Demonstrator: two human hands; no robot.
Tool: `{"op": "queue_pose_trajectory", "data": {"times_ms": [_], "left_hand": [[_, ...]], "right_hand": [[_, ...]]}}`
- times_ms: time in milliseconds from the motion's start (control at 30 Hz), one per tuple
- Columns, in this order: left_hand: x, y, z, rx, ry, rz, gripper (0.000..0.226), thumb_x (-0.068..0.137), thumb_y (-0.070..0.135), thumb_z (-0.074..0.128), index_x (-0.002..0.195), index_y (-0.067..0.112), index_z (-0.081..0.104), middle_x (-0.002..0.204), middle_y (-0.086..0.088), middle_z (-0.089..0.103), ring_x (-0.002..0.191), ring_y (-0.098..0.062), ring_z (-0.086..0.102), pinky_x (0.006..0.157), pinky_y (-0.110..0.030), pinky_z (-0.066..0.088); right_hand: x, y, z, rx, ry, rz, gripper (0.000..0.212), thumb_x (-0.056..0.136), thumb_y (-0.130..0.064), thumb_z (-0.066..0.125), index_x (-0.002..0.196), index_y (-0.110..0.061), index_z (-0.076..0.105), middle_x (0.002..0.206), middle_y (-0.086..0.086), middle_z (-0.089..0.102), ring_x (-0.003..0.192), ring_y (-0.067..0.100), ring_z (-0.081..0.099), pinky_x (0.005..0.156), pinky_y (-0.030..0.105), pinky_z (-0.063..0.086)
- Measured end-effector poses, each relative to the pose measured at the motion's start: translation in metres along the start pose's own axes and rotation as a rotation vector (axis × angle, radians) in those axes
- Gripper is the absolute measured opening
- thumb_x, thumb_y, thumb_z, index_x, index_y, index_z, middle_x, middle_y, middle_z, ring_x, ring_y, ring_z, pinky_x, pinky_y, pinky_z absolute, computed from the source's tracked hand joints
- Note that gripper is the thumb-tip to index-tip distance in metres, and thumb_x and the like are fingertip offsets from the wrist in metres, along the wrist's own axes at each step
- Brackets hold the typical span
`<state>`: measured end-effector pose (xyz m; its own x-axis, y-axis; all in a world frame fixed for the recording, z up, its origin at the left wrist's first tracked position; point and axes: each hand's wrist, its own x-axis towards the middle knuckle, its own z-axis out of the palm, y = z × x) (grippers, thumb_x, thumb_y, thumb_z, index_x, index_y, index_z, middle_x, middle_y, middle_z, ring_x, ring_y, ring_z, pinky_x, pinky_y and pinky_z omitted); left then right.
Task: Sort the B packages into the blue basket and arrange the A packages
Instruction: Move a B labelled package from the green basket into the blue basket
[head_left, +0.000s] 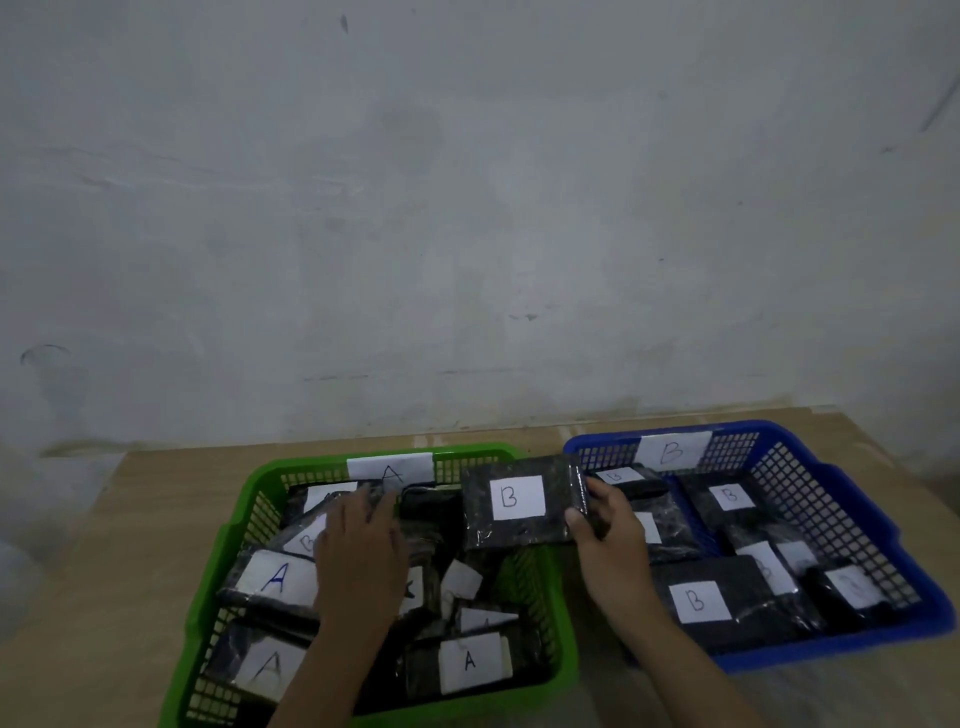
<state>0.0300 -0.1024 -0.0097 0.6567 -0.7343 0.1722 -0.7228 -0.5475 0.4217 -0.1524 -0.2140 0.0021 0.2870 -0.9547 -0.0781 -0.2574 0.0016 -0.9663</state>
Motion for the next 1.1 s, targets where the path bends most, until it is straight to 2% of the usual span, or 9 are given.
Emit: {"op": "queue_pose_trajectory", "data": {"times_ms": [67,133,267,433,533,667,767,933,1100], "left_hand": [[-0.005,0.024,0.001,-0.315,-0.023,0.007,0.036,0.093,0.017,0.045,0.127,0.006,0.048,0.125,-0.014,0.056,0.114,-0.030,0.050,0.096,-0.037,0.040],[-0.009,0.046,0.002,-0.608,-0.190,-0.064,0.041,0.093,0.027,0.044,0.133,0.016,0.041,0.107,0.003,0.059,0.095,-0.013,0.056,0.079,-0.018,0.045],[-0.017,0.068,0.009,-0.893,-0.256,-0.131,0.045,0.089,0.015,0.053,0.132,0.020,0.040,0.091,0.012,0.056,0.082,-0.001,0.055,0.055,-0.006,0.047],[-0.026,0.085,0.018,-0.951,-0.395,-0.154,0.060,0.088,0.016,0.055,0.138,0.032,0.027,0.108,0.001,0.057,0.093,-0.014,0.058,0.059,-0.012,0.051],[-0.033,0.099,0.026,-0.977,-0.415,-0.118,0.051,0.088,0.012,0.054,0.129,0.036,0.035,0.103,0.012,0.057,0.090,-0.002,0.055,0.060,-0.006,0.049],[-0.036,0.119,0.040,-1.029,-0.415,-0.120,0.043,0.087,0.008,0.054,0.112,0.042,0.042,0.096,0.008,0.063,0.087,-0.004,0.060,0.057,-0.007,0.051],[-0.037,0.135,0.053,-1.083,-0.392,-0.166,0.041,0.085,0.010,0.057,0.114,0.035,0.043,0.095,0.010,0.062,0.087,-0.005,0.060,0.053,-0.009,0.051],[-0.033,0.164,0.072,-1.065,-0.370,-0.170,0.038,0.084,0.013,0.060,0.099,0.045,0.045,0.094,0.015,0.062,0.085,0.000,0.059,0.056,-0.011,0.048],[-0.019,0.202,0.094,-1.058,-0.375,-0.208,0.039,0.085,0.012,0.058,0.113,0.034,0.043,0.093,0.005,0.062,0.084,-0.006,0.059,0.059,-0.020,0.047]], "right_hand": [[-0.003,0.001,-0.007,0.046,-0.024,-0.002,0.034,0.088,-0.002,0.052,0.117,-0.018,0.048,0.105,-0.004,0.059,0.090,-0.002,0.053,0.074,0.013,0.042],[-0.006,0.005,-0.013,0.107,-0.040,0.011,0.033,0.088,-0.002,0.051,0.113,-0.023,0.048,0.100,-0.010,0.061,0.091,-0.005,0.055,0.070,0.012,0.047],[-0.011,0.013,-0.030,0.162,-0.043,0.041,0.031,0.088,-0.001,0.051,0.105,-0.028,0.049,0.098,-0.013,0.060,0.093,0.000,0.056,0.077,0.016,0.046],[-0.014,0.028,-0.056,0.149,-0.101,0.060,0.033,0.088,-0.001,0.051,0.105,-0.029,0.049,0.099,-0.016,0.059,0.094,-0.004,0.054,0.072,0.008,0.049],[-0.012,0.033,-0.073,0.101,-0.072,0.043,0.026,0.088,-0.008,0.055,0.106,-0.027,0.052,0.097,-0.017,0.060,0.089,-0.007,0.055,0.070,0.005,0.048],[-0.004,0.037,-0.098,0.055,-0.050,0.044,0.020,0.088,-0.016,0.056,0.106,-0.026,0.055,0.100,-0.006,0.063,0.093,0.002,0.058,0.079,0.018,0.049],[0.001,0.042,-0.115,0.056,-0.030,0.020,0.022,0.088,-0.013,0.056,0.094,-0.034,0.055,0.095,-0.013,0.062,0.090,-0.002,0.058,0.073,0.013,0.047],[0.019,0.054,-0.154,-0.126,0.080,-0.023,0.023,0.088,-0.021,0.056,0.111,-0.023,0.056,0.107,-0.008,0.055,0.095,-0.002,0.050,0.073,0.009,0.040],[0.052,0.069,-0.210,-0.392,0.283,-0.078,0.027,0.085,-0.014,0.060,0.111,-0.006,0.057,0.118,0.013,0.052,0.114,0.026,0.046,0.096,0.037,0.039]]}}
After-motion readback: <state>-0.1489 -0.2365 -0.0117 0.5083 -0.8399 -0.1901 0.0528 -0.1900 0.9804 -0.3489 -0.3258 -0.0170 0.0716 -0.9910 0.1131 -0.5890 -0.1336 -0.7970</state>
